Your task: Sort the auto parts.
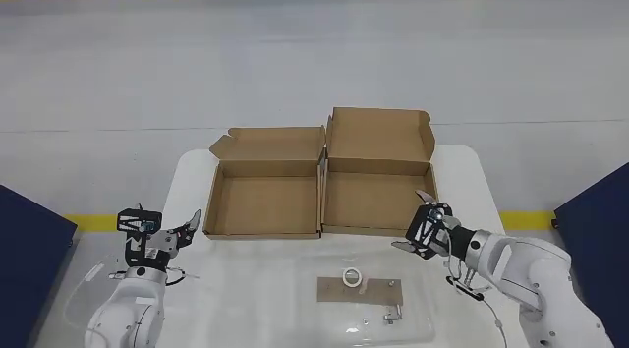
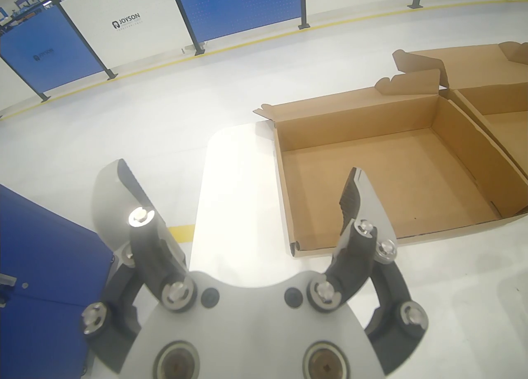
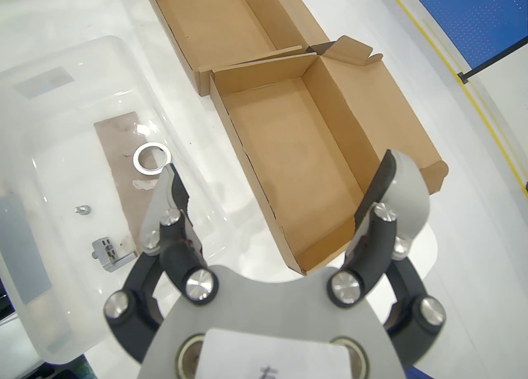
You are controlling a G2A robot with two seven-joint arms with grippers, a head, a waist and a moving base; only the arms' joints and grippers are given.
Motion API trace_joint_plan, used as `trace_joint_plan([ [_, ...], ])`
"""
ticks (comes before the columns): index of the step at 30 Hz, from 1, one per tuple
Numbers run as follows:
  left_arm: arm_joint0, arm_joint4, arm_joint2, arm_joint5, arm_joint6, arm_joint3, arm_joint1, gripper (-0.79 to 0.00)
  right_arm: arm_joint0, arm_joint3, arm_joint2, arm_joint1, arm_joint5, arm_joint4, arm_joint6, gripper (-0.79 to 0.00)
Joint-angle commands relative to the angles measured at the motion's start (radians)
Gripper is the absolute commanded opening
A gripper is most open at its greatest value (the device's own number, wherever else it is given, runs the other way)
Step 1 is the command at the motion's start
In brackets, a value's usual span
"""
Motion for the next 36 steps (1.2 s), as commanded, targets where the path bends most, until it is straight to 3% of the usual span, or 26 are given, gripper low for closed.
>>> trace_joint_plan([
  [1, 0.000, 0.000, 0.000, 0.000, 0.000, 0.000, 0.000, 0.000, 0.000, 0.000, 0.000, 0.000, 0.000, 0.000, 0.000, 0.000],
  [6, 0.000, 0.000, 0.000, 0.000, 0.000, 0.000, 0.000, 0.000, 0.044, -0.026, -0.040, 0.008, -0.098, -0.018, 0.062, 0.000],
  [10, 0.000, 0.000, 0.000, 0.000, 0.000, 0.000, 0.000, 0.000, 0.087, -0.018, -0.068, 0.017, -0.184, 0.075, 0.229, 0.000],
  [14, 0.000, 0.000, 0.000, 0.000, 0.000, 0.000, 0.000, 0.000, 0.142, -0.020, -0.140, 0.035, -0.165, 0.180, 0.389, 0.000],
  [24, 0.000, 0.000, 0.000, 0.000, 0.000, 0.000, 0.000, 0.000, 0.151, -0.024, -0.153, 0.041, -0.155, 0.178, 0.399, 0.000],
  [28, 0.000, 0.000, 0.000, 0.000, 0.000, 0.000, 0.000, 0.000, 0.164, -0.068, -0.210, 0.057, -0.180, 0.071, 0.374, 0.000],
  [36, 0.000, 0.000, 0.000, 0.000, 0.000, 0.000, 0.000, 0.000, 0.267, -0.044, -0.439, 0.161, -0.184, -0.077, 0.371, 0.000],
])
